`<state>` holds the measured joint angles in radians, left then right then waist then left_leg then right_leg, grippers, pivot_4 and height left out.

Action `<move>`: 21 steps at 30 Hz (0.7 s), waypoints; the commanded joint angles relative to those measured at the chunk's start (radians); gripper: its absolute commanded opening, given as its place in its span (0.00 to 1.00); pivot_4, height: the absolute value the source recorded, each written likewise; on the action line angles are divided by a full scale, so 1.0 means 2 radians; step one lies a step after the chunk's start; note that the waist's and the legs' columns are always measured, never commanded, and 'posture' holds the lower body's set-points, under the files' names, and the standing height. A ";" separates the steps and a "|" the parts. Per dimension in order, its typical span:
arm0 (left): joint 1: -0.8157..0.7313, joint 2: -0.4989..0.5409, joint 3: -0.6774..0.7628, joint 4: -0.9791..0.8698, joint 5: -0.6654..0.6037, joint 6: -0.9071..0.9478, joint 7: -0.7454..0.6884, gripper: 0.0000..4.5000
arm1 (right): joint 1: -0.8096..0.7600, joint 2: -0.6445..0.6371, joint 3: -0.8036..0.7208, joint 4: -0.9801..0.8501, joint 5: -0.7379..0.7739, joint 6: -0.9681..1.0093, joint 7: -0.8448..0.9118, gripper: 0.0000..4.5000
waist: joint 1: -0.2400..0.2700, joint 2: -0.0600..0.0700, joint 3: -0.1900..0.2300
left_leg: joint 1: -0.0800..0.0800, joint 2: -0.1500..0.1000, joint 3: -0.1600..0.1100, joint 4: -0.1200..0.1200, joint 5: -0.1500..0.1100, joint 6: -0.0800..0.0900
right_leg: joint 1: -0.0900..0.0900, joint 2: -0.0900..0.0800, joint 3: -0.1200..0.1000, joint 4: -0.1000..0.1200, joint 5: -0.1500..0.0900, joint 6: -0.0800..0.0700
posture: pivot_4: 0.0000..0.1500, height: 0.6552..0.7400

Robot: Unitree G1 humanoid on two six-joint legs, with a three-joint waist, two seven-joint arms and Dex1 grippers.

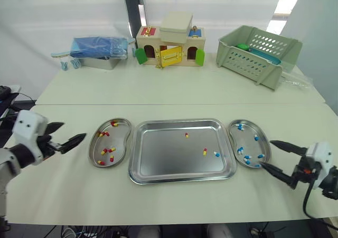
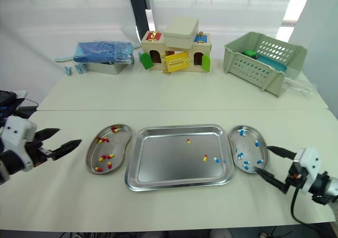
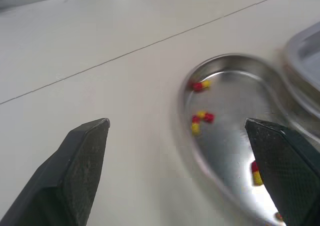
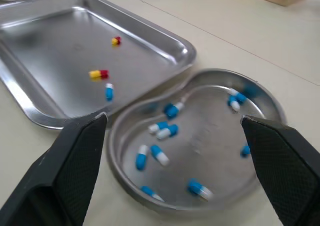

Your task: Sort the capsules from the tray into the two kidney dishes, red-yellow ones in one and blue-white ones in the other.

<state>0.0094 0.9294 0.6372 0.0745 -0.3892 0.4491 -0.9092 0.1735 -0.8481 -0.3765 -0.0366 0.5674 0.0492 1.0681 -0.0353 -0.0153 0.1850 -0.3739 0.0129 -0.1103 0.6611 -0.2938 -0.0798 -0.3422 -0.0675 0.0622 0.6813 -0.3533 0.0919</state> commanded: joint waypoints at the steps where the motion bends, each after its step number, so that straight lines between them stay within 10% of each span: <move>1: 0.019 0.028 0.047 0.054 0.014 -0.050 -0.011 0.99 | -0.021 -0.019 -0.024 0.045 -0.012 0.005 0.006 1.00 | -0.001 0.000 0.000 | 0.000 0.000 0.000 0.000 0.000 0.000 | 0.000 0.000 0.000 0.000 0.000 0.000 | 1.00 1.00; 21: 0.069 0.033 0.068 0.142 0.026 -0.131 0.009 0.99 | -0.111 -0.041 -0.023 0.179 -0.056 -0.007 0.037 1.00 | -0.008 0.000 0.000 | 0.000 0.000 0.001 0.000 0.000 0.000 | 0.000 0.000 0.000 0.000 0.000 0.000 | 1.00 1.00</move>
<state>0.1440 0.9918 0.7359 0.3760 -0.3271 0.2039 -0.9027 -0.0348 -0.9177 -0.3965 0.3285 0.4525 0.0512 1.1362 -0.0517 -0.0150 0.1854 -0.3740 0.0133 -0.1091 0.6605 -0.2938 -0.0798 -0.3430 -0.0676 0.0626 0.6818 -0.3533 0.0919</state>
